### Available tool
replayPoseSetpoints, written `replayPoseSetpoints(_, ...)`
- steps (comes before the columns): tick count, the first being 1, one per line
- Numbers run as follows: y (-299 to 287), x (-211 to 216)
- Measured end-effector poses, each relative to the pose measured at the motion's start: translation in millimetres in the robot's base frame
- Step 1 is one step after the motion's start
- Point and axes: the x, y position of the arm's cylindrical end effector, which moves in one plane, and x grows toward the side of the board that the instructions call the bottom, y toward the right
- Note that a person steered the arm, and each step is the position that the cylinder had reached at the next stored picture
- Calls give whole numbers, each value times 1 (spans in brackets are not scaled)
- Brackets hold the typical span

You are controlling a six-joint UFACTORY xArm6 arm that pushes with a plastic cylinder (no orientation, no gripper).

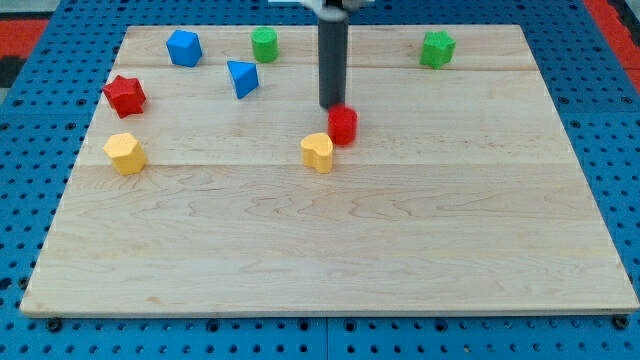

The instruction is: Push the green circle to the top center of the board

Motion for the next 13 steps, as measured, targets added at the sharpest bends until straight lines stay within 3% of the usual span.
replayPoseSetpoints(1, -46, -16)
replayPoseSetpoints(3, -71, -110)
replayPoseSetpoints(4, -120, -92)
replayPoseSetpoints(5, -97, -33)
replayPoseSetpoints(6, -104, -35)
replayPoseSetpoints(7, -98, -63)
replayPoseSetpoints(10, -196, -92)
replayPoseSetpoints(13, -162, -133)
